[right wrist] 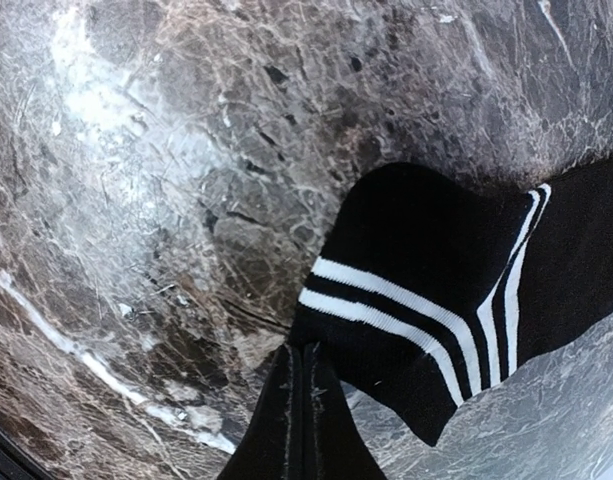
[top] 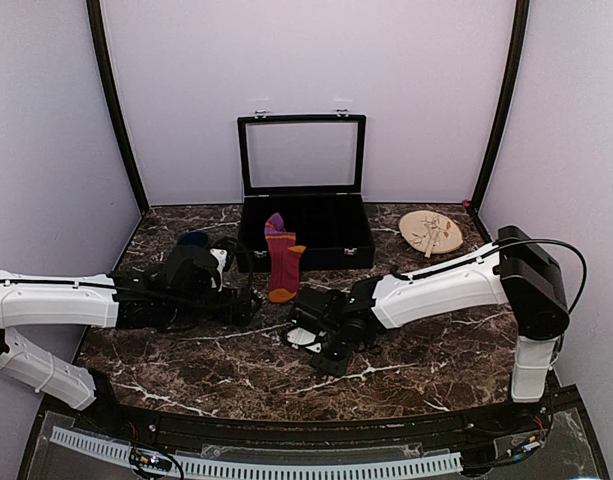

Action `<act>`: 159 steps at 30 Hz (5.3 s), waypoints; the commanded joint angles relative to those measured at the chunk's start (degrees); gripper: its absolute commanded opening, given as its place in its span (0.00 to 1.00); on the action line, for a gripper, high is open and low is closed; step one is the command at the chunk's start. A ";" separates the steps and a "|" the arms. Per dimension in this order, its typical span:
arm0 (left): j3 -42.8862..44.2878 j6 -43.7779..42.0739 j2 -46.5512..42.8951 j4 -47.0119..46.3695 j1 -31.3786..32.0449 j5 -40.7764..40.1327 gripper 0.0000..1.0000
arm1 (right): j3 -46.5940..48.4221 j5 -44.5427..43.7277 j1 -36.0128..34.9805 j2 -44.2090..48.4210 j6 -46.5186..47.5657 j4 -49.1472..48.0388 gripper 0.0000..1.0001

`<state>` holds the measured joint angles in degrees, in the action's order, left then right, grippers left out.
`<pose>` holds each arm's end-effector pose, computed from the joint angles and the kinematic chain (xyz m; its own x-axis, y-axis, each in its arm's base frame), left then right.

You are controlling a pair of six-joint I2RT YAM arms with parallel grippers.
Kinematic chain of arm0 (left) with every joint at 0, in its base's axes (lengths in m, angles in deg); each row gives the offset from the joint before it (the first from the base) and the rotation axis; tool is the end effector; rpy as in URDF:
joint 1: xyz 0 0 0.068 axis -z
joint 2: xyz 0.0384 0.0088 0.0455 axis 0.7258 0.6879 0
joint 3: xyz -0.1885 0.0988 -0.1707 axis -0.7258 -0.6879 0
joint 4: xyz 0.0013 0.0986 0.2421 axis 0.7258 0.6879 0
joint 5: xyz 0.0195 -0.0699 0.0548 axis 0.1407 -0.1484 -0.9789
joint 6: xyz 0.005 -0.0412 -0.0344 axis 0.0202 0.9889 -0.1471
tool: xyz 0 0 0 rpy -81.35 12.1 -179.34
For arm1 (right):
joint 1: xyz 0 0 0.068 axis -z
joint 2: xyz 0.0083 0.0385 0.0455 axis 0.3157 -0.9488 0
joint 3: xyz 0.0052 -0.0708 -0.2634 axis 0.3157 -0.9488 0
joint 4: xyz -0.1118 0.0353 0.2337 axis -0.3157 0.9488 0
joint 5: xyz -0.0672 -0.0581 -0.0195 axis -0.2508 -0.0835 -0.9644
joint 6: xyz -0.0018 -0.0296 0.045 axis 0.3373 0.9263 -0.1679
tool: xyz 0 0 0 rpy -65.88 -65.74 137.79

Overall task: Roll the socks
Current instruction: Pick up the sock from the center of the board, then roll the sock at the center of the board.

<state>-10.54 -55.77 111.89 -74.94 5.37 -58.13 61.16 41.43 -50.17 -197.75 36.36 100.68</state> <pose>0.1716 -0.2049 0.2305 -0.6338 0.0166 -0.7733 0.3724 0.8828 -0.2864 0.1438 0.3509 0.1504 -0.3162 -0.9022 -0.2935 -0.9136 0.3729 -0.1623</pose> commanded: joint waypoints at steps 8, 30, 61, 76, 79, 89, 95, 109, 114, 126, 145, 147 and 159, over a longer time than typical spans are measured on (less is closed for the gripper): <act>-2.95 -0.15 -0.69 -2.38 -0.48 -0.82 0.91 | 1.55 7.41 1.41 2.19 -1.60 1.87 0.00; -5.44 -0.11 0.62 -5.99 -0.48 1.70 0.91 | 4.06 9.15 4.30 5.41 -2.53 2.60 0.00; -5.23 -2.85 9.83 -18.10 2.61 8.55 0.86 | 4.42 11.35 11.74 2.31 0.21 -1.15 0.00; -0.19 -7.11 17.16 -22.67 5.78 12.20 0.85 | 3.94 13.12 12.14 0.56 0.15 -3.96 0.00; 0.60 -7.38 18.26 -22.85 6.43 12.13 0.85 | 3.81 13.35 12.39 0.27 0.15 -4.43 0.00; 4.28 -8.55 23.48 -20.88 7.50 11.70 0.85 | 3.19 14.47 13.02 -0.53 -0.20 -5.99 0.00; 7.19 -9.08 27.46 -18.85 7.51 10.11 0.84 | 2.52 15.14 13.50 -0.89 -0.25 -6.72 0.00; 10.27 -8.97 31.30 -15.10 7.51 6.36 0.84 | 1.78 16.69 14.44 -1.32 -0.55 -7.56 0.00; 11.57 -8.97 32.28 -13.75 7.51 4.80 0.79 | 1.70 17.04 14.52 -1.41 -0.53 -7.57 0.00; 13.06 -9.00 33.49 -12.71 7.47 4.13 0.56 | 1.91 17.85 14.52 -1.59 -0.64 -7.54 0.00; 14.06 -7.74 35.55 -10.86 7.51 5.61 0.40 | 2.13 18.92 14.52 -1.76 -1.75 -7.89 0.00; 13.91 -7.16 35.55 -10.73 7.51 6.01 0.39 | 2.26 19.38 14.52 -1.92 -2.03 -7.92 0.00; 13.40 -5.44 35.89 -10.90 7.51 7.18 0.33 | 3.46 18.57 14.59 -3.03 -4.52 -6.84 0.06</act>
<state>3.17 -62.22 146.57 -89.41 12.62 -52.49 63.17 59.04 -35.26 -199.82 33.14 95.70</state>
